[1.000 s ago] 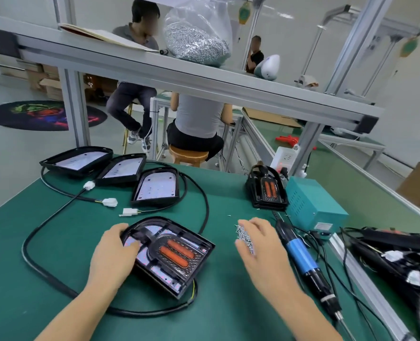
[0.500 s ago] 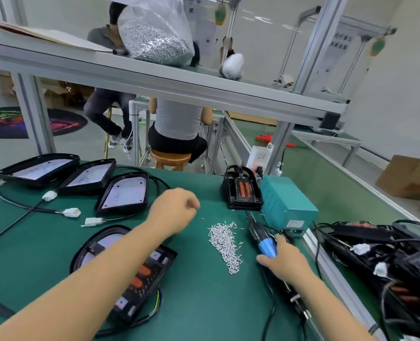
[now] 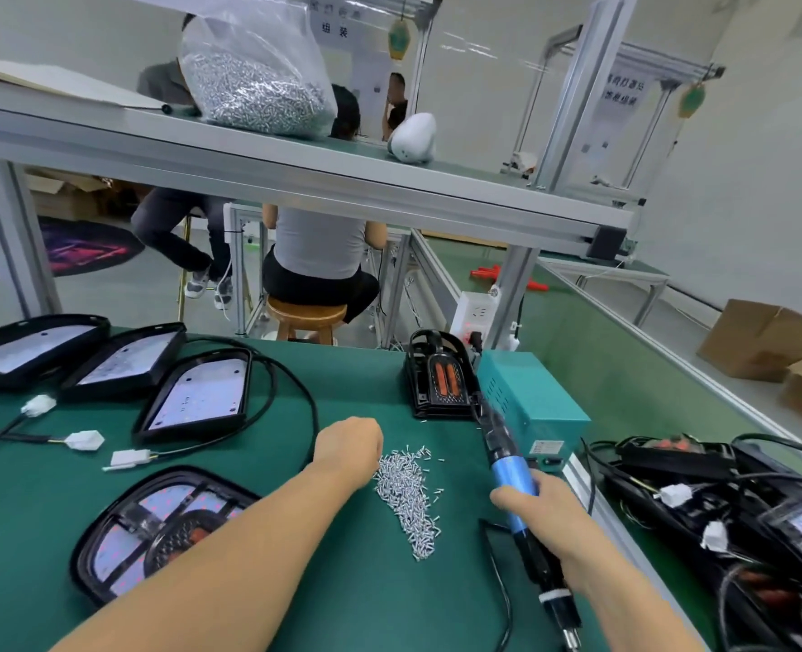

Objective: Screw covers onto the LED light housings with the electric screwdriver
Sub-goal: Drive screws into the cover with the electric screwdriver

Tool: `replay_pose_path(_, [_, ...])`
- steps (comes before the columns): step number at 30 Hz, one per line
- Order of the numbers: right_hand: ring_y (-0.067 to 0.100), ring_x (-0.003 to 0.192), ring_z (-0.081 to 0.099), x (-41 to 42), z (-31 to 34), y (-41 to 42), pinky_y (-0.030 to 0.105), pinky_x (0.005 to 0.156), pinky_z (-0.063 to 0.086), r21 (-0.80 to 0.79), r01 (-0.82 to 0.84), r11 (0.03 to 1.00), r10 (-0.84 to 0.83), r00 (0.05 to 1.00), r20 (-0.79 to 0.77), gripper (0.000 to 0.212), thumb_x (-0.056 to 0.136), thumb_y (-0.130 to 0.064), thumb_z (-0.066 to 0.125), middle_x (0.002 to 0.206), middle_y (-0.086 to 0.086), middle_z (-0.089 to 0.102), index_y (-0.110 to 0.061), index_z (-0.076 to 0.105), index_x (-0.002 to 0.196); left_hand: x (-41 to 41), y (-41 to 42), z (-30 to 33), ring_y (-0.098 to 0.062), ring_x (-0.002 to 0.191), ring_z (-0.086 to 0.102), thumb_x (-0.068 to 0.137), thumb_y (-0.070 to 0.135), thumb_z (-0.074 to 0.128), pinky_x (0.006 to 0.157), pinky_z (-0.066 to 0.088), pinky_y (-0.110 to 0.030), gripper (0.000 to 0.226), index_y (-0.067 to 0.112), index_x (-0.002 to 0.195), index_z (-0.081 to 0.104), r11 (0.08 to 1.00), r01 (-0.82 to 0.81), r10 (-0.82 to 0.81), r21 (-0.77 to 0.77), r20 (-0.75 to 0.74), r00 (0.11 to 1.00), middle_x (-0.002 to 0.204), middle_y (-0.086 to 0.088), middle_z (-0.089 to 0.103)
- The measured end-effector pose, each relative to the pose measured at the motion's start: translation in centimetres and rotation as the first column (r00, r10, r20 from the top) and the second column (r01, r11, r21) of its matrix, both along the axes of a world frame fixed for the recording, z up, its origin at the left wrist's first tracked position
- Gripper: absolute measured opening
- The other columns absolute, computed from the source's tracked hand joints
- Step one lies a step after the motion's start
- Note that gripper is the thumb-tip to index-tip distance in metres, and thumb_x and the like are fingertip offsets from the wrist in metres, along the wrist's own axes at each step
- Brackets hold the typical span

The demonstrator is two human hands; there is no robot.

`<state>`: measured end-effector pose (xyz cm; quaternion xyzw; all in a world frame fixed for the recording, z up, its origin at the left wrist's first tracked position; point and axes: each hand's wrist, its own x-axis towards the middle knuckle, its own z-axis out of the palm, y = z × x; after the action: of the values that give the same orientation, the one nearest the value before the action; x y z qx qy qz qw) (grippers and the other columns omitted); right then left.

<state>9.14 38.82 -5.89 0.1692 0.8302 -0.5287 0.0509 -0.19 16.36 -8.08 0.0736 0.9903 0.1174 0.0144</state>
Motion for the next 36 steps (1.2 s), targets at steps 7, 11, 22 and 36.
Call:
replay_pose_path(7, [0.014, 0.049, 0.053, 0.5, 4.9, -1.8, 0.025, 0.045, 0.047, -0.559, -0.017, 0.829, -0.03, 0.997, -0.075, 0.043, 0.059, 0.001, 0.076, 0.061, 0.005, 0.058, -0.007, 0.063, 0.099, 0.2, 1.0, -0.1, -0.031, 0.102, 0.061, 0.088, -0.003, 0.046, 0.069, 0.04, -0.033, 0.017, 0.006, 0.095, 0.059, 0.962, 0.118, -0.119, -0.246, 0.012, 0.993, 0.113, -0.012, 0.061])
replay_pose_path(11, [0.015, 0.046, 0.052, 1.4, 6.7, -2.9, 0.027, 0.045, 0.05, -0.679, -0.092, 0.729, -0.051, 0.981, -0.187, 0.044, 0.048, 0.006, 0.072, 0.059, 0.005, 0.054, -0.01, 0.059, 0.086, 0.7, 0.9, 1.6, -0.032, 0.09, 0.063, 0.087, -0.002, 0.041, 0.071, 0.047, -0.035, 0.02, 0.007, 0.072, 0.05, 0.997, 0.074, -0.073, 0.029, -0.013, 0.997, 0.099, -0.016, 0.066])
replay_pose_path(22, [0.008, 0.046, 0.046, 2.8, 10.7, -8.5, 0.019, 0.049, 0.044, -0.849, -0.301, 0.434, -0.386, 0.79, -0.477, 0.024, 0.067, -0.009, 0.062, 0.057, -0.005, 0.047, -0.015, 0.057, 0.09, 8.8, -7.1, 6.0, -0.017, 0.058, 0.065, 0.073, -0.006, 0.07, 0.056, 0.054, -0.021, 0.013, -0.001, 0.085, 0.07, 0.006, -0.207, -0.14, 0.978, 0.205, 0.969, 0.075, -0.018, 0.071])
replay_pose_path(36, [0.007, 0.045, 0.044, 3.4, 12.6, -17.2, 0.019, 0.052, 0.043, -0.809, -0.495, 0.316, -0.446, 0.675, -0.587, 0.014, 0.073, -0.011, 0.053, 0.055, -0.007, 0.046, -0.018, 0.053, 0.086, 16.0, -11.6, 5.2, -0.015, 0.059, 0.059, 0.063, 0.014, 0.073, 0.047, 0.049, -0.023, 0.012, 0.006, 0.072, 0.075, -0.211, -0.197, -0.066, 0.957, 0.187, 0.98, 0.072, -0.014, 0.066])
